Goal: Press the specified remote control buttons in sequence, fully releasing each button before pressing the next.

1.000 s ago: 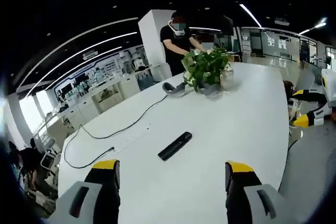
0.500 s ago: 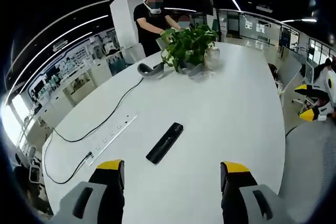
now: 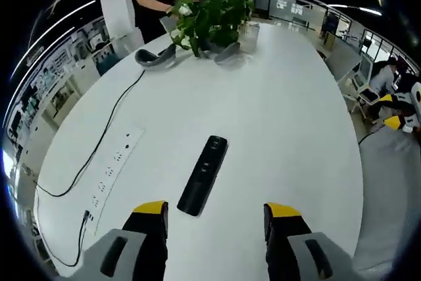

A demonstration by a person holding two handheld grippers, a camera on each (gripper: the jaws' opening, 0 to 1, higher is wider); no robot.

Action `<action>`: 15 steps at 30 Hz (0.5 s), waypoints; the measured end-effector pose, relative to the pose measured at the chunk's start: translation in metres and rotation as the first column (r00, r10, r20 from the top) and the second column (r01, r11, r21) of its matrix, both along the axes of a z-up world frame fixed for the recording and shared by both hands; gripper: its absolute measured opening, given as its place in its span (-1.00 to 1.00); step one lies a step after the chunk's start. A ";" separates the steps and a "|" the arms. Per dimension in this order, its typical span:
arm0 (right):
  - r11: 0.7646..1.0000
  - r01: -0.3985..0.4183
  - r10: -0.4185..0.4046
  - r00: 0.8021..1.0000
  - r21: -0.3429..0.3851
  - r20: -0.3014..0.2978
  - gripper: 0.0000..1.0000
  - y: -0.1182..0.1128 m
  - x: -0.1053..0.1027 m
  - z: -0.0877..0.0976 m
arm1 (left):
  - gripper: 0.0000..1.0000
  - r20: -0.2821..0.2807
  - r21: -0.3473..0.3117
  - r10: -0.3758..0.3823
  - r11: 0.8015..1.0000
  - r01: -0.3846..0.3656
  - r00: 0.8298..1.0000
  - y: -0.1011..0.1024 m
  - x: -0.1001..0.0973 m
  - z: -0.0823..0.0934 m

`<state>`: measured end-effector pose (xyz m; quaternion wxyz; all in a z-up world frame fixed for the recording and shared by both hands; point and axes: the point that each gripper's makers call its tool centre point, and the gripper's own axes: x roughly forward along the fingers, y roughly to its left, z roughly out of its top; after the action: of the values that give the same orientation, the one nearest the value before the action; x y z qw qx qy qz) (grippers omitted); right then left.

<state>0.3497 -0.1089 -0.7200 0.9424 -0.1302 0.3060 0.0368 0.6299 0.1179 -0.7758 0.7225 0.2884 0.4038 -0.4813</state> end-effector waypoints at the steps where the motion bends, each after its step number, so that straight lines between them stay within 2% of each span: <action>1: 1.000 -0.001 0.000 1.000 -0.003 -0.006 -0.51 0.000 0.000 -0.001 | 0.21 -0.008 0.006 -0.005 1.000 0.005 1.000 -0.001 0.003 -0.006; 5: 1.000 0.000 0.000 1.000 -0.004 -0.013 -0.54 0.000 -0.001 -0.002 | 0.15 -0.063 0.030 -0.021 0.999 0.023 0.998 -0.002 0.008 -0.024; 6: 1.000 0.000 0.000 1.000 -0.004 -0.017 -0.54 0.000 -0.001 -0.003 | 0.07 -0.075 0.038 -0.030 0.999 0.033 0.997 -0.002 0.010 -0.029; 10: 1.000 -0.002 0.002 1.000 -0.007 -0.026 -0.57 0.000 -0.002 -0.004 | -0.03 -0.067 0.082 -0.084 0.993 0.089 0.994 0.001 0.023 -0.045; 15: 1.000 -0.001 0.000 0.999 -0.010 -0.037 -0.59 0.000 -0.003 -0.006 | -0.19 -0.084 0.112 -0.098 0.988 0.107 0.992 0.001 0.032 -0.059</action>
<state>0.3470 -0.1088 -0.7262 0.9358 -0.1343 0.3237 0.0380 0.6622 0.1189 -0.8345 0.6623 0.3315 0.4437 -0.5045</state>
